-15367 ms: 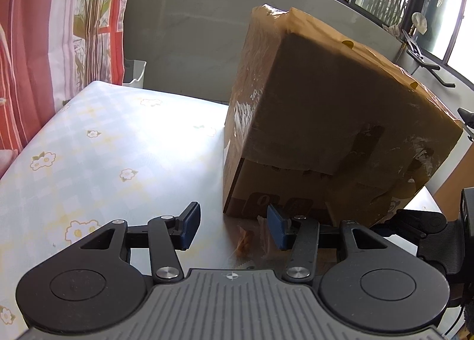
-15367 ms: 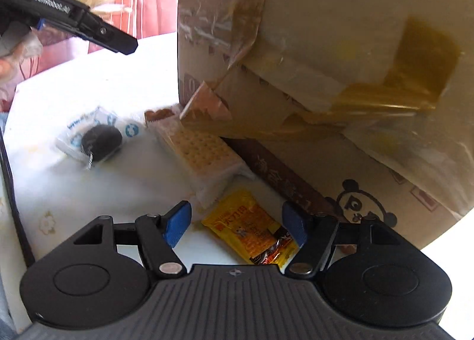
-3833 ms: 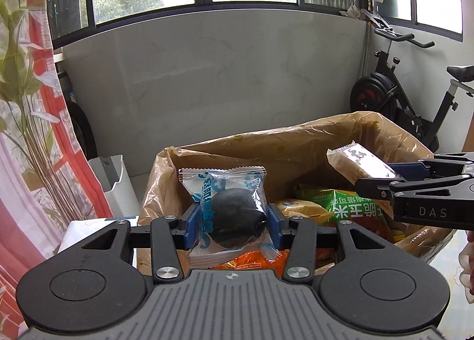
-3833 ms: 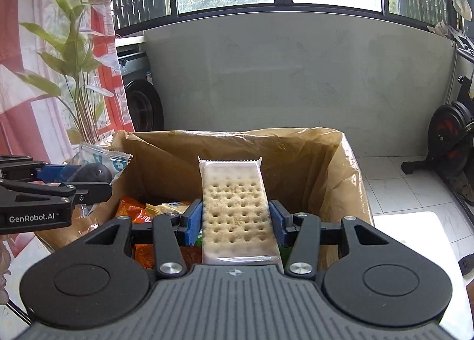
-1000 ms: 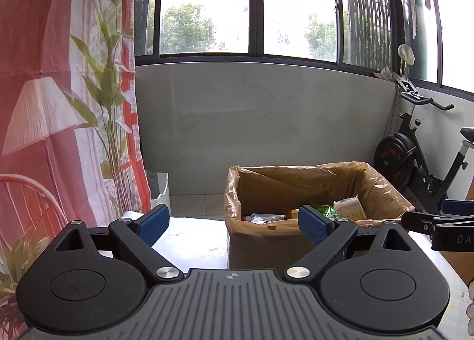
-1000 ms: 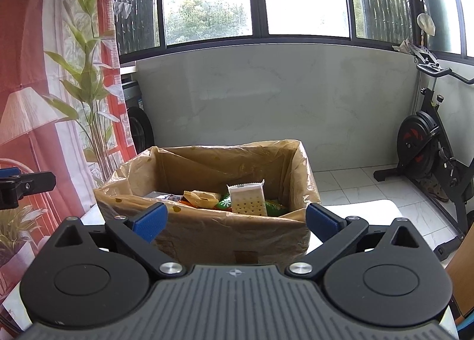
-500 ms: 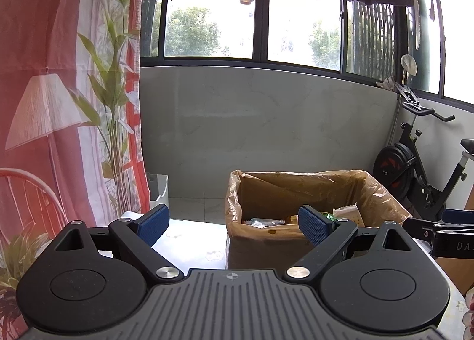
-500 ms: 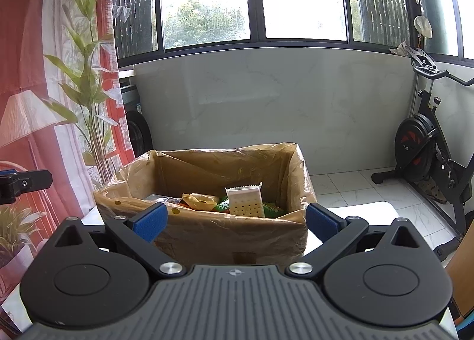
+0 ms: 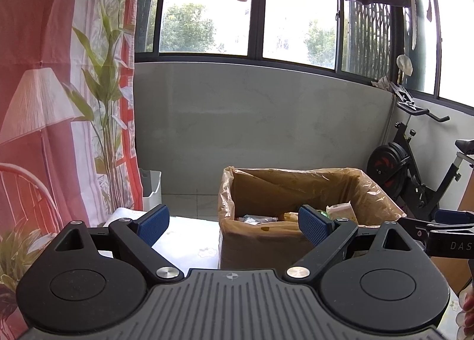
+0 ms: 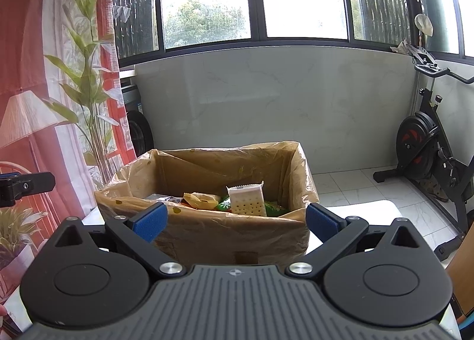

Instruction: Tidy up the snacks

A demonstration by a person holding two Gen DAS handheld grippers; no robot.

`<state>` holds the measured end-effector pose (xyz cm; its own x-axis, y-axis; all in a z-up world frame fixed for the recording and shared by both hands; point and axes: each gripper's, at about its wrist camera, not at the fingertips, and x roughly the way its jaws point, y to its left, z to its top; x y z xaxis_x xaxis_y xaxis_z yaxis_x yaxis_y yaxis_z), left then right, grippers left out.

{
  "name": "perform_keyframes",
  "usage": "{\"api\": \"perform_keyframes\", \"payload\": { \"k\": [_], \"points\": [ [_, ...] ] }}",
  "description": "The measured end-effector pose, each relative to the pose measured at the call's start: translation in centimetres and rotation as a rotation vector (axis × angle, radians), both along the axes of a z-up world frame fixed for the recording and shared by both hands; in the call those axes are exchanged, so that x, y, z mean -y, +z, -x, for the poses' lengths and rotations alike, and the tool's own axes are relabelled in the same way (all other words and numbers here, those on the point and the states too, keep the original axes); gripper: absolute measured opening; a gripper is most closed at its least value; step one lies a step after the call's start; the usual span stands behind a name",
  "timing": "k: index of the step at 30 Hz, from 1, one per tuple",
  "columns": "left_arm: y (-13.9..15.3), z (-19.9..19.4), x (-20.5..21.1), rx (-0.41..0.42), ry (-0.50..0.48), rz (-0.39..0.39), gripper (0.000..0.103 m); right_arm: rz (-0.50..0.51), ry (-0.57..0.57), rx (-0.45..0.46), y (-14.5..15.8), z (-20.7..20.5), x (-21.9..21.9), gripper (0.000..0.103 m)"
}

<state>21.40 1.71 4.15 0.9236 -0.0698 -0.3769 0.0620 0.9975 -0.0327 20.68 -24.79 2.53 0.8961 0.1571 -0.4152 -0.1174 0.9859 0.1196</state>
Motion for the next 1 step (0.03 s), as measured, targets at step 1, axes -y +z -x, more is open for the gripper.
{"api": "perform_keyframes", "payload": {
  "k": [1],
  "points": [
    [-0.01, -0.05, -0.02, -0.001, 0.002, 0.000, 0.095, -0.001, 0.000, -0.001, -0.02, -0.05, 0.05, 0.102]
  ]
}}
